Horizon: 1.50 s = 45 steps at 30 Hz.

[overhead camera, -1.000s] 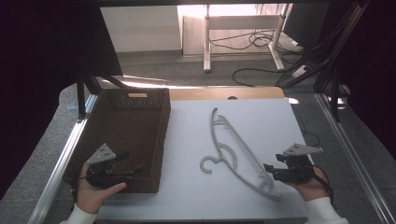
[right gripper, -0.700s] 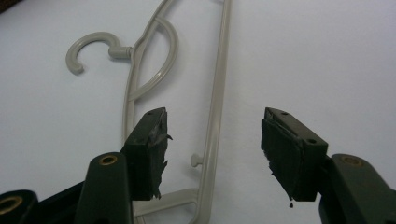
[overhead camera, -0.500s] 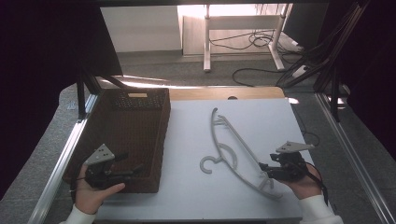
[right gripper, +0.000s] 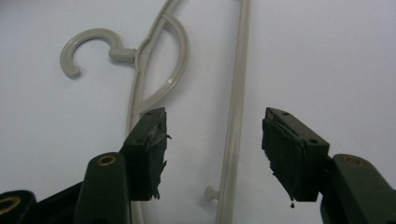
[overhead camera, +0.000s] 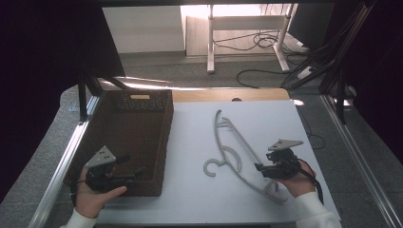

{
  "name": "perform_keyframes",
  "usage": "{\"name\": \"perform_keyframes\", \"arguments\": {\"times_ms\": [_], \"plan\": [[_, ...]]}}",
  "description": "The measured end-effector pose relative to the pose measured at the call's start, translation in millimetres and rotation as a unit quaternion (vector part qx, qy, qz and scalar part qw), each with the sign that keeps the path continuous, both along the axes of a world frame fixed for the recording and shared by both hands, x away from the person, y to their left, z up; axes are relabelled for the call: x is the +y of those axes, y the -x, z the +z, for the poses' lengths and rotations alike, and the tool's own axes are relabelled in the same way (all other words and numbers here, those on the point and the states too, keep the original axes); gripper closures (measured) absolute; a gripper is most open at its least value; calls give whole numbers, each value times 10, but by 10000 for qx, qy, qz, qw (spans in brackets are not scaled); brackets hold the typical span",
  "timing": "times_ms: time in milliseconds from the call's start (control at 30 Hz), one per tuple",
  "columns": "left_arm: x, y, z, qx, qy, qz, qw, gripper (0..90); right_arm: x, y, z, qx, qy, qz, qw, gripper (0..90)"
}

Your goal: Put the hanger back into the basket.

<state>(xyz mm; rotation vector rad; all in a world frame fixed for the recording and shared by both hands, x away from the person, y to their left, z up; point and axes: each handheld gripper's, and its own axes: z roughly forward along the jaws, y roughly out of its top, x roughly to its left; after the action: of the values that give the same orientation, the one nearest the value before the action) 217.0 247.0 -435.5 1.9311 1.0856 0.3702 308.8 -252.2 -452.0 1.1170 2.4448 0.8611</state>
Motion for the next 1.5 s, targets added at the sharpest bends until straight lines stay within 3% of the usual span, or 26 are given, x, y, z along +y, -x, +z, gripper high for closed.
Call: {"name": "perform_keyframes", "arguments": {"times_ms": [400, 633, 667, 767, 1000, 1233, 1500], "plan": [[-20, 7, -30, 48, -30, -3, 10000, 239, 187, -199, 76, 42, -64, -47, 10000, 398], [-11, 4, -38, 61, -42, -13, 10000, 240, 356, -366, 42, 345, 33, 26, 9994, 417], [-8, 0, -41, 65, -51, -13, 10000, 240, 424, -429, 5, 480, 81, 104, 9988, 433], [1, -4, -43, 72, -24, 14, 10000, 240, 511, -512, -50, 607, 166, 166, 9979, 458], [-7, 6, -39, 70, -47, -8, 10000, 239, 697, -733, -198, 951, 394, 71, 9947, 530], [-3, 6, -43, 65, -5, 17, 10000, 239, 823, -816, -290, 1136, 549, 94, 9920, 594], [-3, 7, -37, 61, -16, 13, 10000, 239, 952, -857, -418, 1290, 938, 65, 9872, 719]]}}
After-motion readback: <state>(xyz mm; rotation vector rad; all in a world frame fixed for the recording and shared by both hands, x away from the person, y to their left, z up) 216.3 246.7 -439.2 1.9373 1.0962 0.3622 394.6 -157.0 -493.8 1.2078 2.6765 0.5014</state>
